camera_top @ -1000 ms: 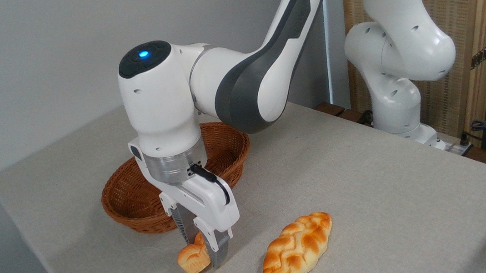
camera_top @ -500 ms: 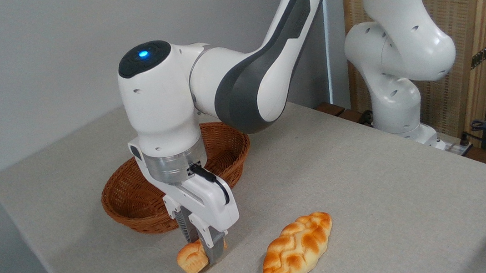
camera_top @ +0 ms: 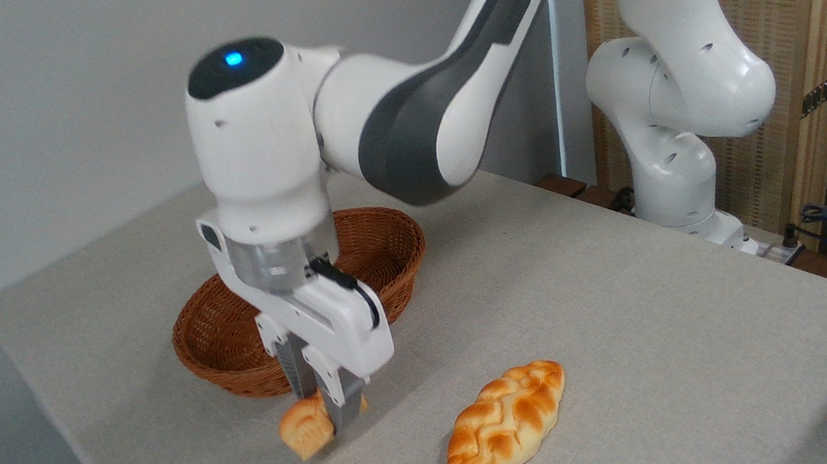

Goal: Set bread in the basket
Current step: 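Lift the roll and carry it over the wicker basket, then lower the roll into the basket and open the gripper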

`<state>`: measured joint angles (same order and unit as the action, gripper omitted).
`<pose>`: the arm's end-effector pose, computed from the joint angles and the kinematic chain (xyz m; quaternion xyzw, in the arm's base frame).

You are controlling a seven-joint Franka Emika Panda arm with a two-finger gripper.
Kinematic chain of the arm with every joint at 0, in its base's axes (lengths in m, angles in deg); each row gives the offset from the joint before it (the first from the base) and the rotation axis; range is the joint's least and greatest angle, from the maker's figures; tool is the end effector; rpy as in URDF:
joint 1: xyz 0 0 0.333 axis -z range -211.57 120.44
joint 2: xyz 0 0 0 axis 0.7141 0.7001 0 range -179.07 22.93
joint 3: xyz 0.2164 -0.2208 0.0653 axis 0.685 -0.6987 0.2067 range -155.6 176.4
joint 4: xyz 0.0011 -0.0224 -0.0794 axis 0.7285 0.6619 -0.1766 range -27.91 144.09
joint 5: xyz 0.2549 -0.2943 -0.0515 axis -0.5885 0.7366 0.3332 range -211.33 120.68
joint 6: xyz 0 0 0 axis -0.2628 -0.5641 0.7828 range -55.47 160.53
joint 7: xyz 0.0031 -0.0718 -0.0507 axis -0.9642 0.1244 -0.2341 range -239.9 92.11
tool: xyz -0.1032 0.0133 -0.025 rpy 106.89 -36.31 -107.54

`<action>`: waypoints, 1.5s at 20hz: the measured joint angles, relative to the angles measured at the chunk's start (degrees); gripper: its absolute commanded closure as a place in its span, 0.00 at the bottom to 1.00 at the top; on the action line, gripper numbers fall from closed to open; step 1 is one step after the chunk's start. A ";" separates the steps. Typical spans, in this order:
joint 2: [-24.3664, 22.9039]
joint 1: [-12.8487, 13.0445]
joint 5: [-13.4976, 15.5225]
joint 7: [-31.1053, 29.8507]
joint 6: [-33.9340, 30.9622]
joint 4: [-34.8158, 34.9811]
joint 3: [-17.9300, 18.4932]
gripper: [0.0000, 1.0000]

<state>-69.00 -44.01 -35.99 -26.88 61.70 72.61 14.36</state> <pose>0.6091 0.0144 0.4519 0.9350 -0.3472 0.0493 0.0526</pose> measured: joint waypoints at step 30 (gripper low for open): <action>2.30 0.52 10.21 0.67 -10.42 -6.70 -12.13 0.00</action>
<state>-66.70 -43.49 -25.77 -26.21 51.28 65.90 2.23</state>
